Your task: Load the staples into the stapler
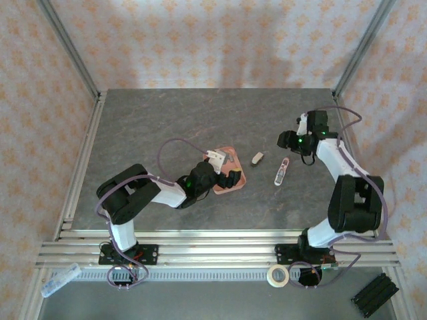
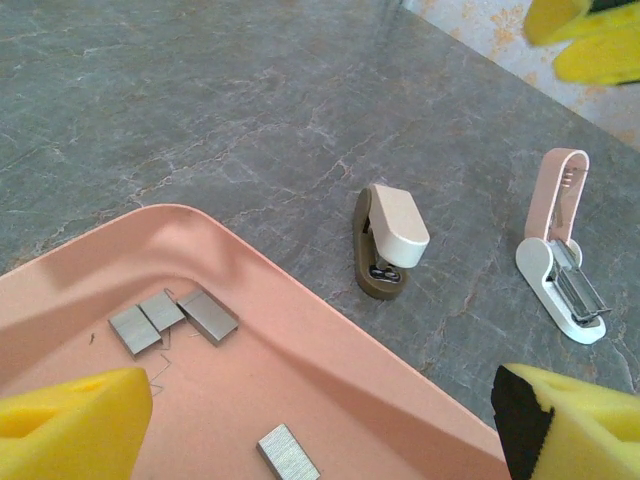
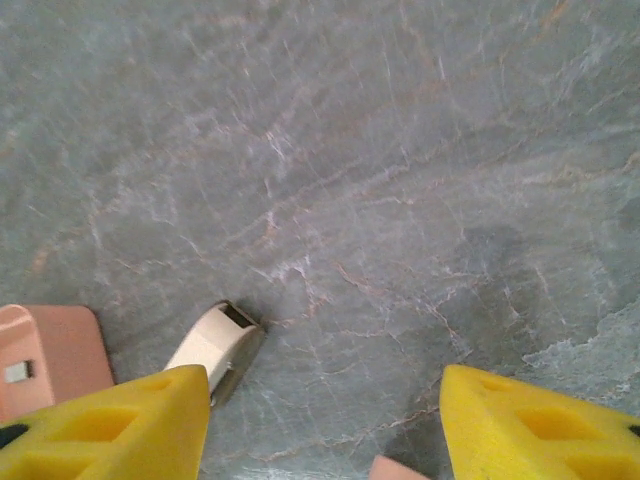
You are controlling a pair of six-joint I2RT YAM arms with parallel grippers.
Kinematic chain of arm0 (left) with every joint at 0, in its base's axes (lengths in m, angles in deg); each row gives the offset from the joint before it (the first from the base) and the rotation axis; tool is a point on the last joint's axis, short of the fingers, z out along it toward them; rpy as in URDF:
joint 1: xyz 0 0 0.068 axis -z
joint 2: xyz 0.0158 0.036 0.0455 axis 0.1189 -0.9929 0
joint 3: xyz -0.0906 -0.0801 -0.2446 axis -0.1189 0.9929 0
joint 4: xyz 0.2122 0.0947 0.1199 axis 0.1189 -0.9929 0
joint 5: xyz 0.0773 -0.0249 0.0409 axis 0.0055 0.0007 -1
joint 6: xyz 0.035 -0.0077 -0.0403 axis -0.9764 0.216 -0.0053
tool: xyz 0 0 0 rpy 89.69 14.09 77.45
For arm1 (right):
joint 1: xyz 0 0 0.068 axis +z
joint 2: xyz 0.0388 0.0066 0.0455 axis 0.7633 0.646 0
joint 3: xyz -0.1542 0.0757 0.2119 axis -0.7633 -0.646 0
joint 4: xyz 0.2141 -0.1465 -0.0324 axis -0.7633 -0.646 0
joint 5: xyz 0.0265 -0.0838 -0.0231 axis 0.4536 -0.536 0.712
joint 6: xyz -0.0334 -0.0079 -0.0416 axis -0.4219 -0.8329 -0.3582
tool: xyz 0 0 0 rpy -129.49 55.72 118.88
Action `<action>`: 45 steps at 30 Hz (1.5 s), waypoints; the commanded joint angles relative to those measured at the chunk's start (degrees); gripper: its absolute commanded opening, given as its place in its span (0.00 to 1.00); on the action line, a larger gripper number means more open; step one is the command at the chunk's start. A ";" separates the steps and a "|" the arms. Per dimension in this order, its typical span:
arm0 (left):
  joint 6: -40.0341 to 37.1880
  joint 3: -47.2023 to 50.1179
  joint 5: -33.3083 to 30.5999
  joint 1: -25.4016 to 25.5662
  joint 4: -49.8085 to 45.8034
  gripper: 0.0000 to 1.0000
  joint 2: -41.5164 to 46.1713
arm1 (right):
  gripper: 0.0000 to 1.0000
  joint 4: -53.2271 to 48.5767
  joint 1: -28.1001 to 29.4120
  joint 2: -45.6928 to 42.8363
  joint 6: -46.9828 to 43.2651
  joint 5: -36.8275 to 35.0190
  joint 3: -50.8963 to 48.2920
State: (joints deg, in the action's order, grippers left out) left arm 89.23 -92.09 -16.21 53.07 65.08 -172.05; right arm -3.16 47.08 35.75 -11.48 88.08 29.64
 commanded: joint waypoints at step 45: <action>-3.41 -1.37 0.17 -0.06 1.77 0.89 0.08 | 0.55 -16.78 3.36 2.66 0.13 -10.71 5.27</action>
State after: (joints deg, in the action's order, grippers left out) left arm 87.24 -92.57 -16.14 53.07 65.10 -171.94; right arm -16.60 48.96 37.58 -12.42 83.19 31.96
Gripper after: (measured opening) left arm 0.887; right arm 0.548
